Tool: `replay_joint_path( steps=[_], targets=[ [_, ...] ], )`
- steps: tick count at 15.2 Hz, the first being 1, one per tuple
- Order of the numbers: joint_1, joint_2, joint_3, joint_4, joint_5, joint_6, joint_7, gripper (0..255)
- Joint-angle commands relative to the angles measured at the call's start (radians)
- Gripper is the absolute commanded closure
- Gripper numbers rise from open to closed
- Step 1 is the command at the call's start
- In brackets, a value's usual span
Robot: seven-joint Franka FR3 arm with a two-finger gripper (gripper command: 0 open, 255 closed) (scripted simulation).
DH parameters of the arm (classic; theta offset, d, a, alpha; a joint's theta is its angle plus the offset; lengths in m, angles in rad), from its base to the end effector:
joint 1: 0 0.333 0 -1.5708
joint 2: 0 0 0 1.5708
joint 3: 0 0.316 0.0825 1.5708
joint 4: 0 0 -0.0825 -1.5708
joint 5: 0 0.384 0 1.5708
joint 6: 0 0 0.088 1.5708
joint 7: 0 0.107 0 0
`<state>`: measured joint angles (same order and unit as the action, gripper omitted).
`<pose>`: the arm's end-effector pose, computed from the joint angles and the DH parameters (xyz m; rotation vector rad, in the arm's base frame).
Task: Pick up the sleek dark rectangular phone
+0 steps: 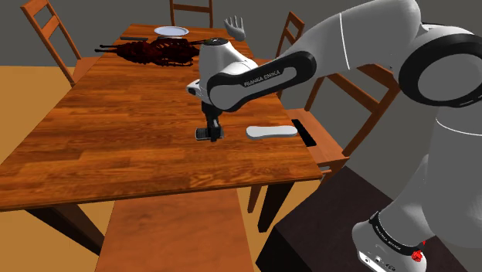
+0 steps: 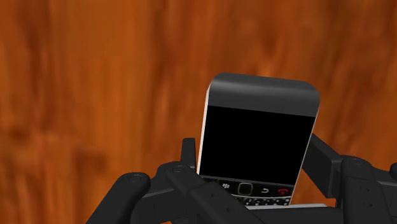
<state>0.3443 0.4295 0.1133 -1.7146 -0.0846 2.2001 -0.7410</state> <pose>0.6037 0.2857 0.3466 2.5352 1.7999 0.0863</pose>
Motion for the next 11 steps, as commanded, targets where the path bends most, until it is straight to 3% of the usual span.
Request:
replay_joint_path(
  steps=[1, 11],
  targets=[
    [0.000, -0.013, 0.001, 0.009, 0.002, -0.022, -0.001, 255],
    [-0.001, -0.061, 0.005, 0.076, 0.012, -0.137, -0.009, 255]
  ],
)
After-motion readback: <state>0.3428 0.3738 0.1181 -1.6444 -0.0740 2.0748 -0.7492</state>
